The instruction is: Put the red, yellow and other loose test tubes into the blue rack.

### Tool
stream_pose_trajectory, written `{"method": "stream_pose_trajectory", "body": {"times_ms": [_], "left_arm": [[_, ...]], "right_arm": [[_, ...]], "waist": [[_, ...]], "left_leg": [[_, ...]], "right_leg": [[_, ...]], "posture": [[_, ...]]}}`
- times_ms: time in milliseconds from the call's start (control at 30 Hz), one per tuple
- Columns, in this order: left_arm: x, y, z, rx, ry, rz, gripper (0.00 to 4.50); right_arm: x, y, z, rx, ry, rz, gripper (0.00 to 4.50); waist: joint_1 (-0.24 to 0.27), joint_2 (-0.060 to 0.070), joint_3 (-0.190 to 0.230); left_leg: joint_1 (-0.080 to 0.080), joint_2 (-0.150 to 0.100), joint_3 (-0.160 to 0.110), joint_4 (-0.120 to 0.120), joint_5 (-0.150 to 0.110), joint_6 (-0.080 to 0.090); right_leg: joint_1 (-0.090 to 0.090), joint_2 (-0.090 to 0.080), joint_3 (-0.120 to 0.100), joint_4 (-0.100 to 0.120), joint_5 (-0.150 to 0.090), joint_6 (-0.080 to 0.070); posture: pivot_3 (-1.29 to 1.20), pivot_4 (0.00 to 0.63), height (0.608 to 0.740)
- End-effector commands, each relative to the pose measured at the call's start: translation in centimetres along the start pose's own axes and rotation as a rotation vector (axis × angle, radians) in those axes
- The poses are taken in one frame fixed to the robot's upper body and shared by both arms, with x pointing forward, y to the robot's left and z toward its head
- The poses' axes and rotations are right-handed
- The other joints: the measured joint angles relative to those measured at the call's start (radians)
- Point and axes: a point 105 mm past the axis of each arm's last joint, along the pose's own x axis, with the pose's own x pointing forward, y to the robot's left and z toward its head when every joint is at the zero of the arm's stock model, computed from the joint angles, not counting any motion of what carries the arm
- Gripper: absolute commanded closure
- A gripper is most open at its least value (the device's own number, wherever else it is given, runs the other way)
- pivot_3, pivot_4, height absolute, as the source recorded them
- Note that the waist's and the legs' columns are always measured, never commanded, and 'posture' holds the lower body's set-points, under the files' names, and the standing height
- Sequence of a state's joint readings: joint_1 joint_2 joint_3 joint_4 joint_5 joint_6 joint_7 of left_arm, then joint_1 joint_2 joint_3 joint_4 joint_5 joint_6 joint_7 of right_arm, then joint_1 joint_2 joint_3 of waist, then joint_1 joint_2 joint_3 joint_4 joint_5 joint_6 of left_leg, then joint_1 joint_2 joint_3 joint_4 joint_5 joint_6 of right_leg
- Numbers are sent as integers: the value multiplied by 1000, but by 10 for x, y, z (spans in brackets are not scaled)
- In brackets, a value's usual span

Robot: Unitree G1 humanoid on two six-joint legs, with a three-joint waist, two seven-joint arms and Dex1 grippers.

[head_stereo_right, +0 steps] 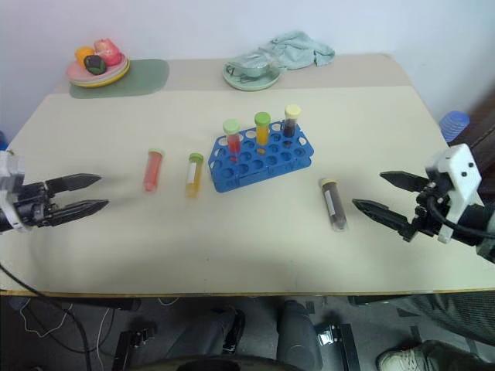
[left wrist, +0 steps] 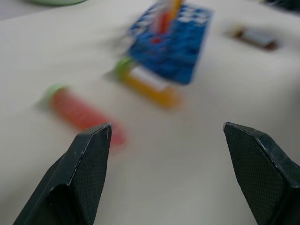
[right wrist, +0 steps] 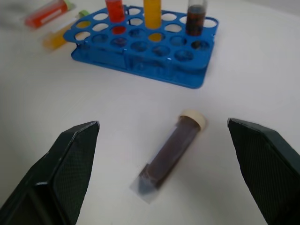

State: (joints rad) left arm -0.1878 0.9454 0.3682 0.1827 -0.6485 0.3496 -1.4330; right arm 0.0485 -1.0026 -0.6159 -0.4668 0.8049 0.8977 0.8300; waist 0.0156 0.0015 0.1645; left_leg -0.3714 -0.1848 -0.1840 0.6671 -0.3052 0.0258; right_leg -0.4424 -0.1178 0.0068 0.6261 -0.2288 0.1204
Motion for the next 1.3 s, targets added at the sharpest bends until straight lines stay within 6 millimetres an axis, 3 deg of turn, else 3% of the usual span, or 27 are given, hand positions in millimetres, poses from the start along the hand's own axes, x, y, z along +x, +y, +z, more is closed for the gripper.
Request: {"method": "stream_pose_trajectory", "body": {"times_ms": [33, 200, 333, 533, 833, 1300], "left_arm": [[28, -22, 22, 57, -72, -176, 633], [71, -47, 33, 125, -95, -358, 633], [99, -52, 26, 171, -57, -416, 633], [126, -61, 14, 233, -13, -495, 633], [142, -63, 6, 264, -4, -521, 633], [148, -64, 2, 250, -32, -511, 633]], "right_arm": [[15, 3, 12, 61, -1, 30, 0], [43, -1, 14, 89, 106, -18, 0], [58, -5, 10, 154, 219, -25, 0], [75, -32, 8, 316, 350, -121, 0], [91, -48, -4, 435, 481, -171, 0], [130, -33, -30, 498, 621, -117, 0]], "waist": [[0, 0, 0], [0, 0, 0], [0, 0, 0], [-1, -1, 1], [-2, -1, 1], [-6, -2, 0]], "left_leg": [[0, 0, 0, 0, 0, 0], [-1, 0, 0, 0, 1, -2], [-2, 0, 1, 0, 1, -1], [-2, 1, 3, 0, 1, -1], [-2, 1, 3, 0, 1, -1], [-2, 1, 4, 2, 1, -2]], "right_leg": [[0, 0, 0, 0, 0, 0], [-1, 0, 0, 0, 0, 0], [-2, 0, 0, 0, 0, 0], [-2, 0, 1, -1, 1, -1], [-3, 0, 1, -1, 1, -1], [-4, 1, 3, 2, 1, 0]], "posture": [[0, 150, 740], [0, 150, 740], [0, 150, 740], [0, 150, 740], [0, 150, 740], [0, 150, 740]]}}
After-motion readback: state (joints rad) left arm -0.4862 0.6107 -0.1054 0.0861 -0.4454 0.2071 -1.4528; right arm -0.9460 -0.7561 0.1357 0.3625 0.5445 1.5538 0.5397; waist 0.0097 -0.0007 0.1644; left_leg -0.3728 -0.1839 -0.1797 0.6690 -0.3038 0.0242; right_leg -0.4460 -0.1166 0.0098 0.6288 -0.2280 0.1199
